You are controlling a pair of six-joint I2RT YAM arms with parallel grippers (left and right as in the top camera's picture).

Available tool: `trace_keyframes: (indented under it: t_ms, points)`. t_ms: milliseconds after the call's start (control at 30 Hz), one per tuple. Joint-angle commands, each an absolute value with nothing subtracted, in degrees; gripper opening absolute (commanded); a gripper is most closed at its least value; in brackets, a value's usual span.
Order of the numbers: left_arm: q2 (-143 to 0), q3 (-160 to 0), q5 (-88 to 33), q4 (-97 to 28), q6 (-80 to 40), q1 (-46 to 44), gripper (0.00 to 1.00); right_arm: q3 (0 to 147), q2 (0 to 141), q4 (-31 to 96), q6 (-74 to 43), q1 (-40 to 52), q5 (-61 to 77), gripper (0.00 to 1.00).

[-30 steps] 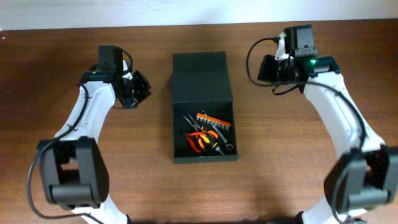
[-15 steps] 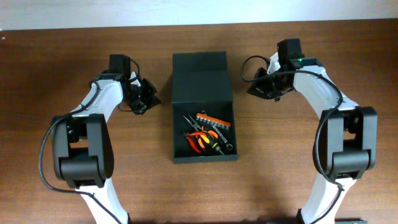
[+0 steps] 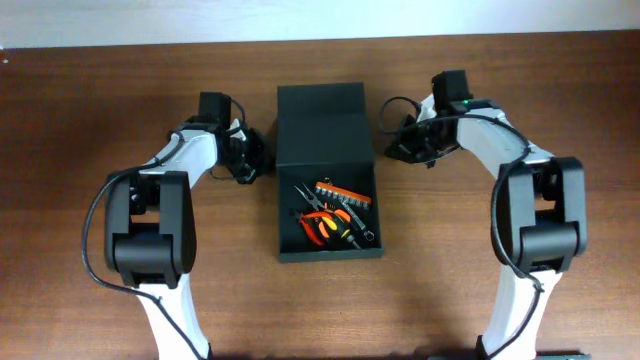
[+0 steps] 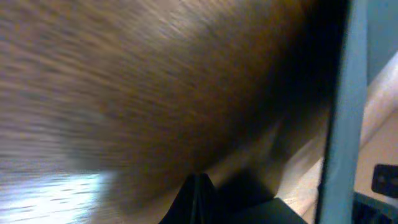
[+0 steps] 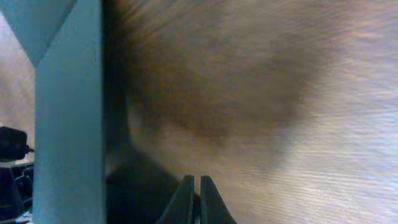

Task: Pack container
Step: 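Grip the lid with both grippers and fold it forward over the box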

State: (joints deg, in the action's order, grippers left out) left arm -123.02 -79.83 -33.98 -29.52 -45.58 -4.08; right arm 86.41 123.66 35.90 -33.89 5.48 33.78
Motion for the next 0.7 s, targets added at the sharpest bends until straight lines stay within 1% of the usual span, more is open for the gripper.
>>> trace_keyframes:
  t_ms: [0, 167, 367, 667]
  points:
    - [-124.51, -80.36, -36.62, -27.38, -47.55, -4.71, 0.02, 87.18, 125.54, 33.78, -35.51, 7.57, 36.49, 0.04]
    - [-125.49, -80.36, -39.46, -23.90, -48.58, -4.84, 0.02, 87.18, 126.54, 31.42, -35.81, 9.02, 37.01, 0.04]
    - [-125.49, -80.42, -40.38, -20.43, -47.83, -4.60, 0.02, 87.20, 126.52, 26.94, -32.56, 9.32, 38.87, 0.04]
    - [-125.49, -84.18, -42.39, -20.18, -39.68, -4.08, 0.02, 87.24, 124.11, 23.24, -25.61, 9.28, 39.42, 0.04]
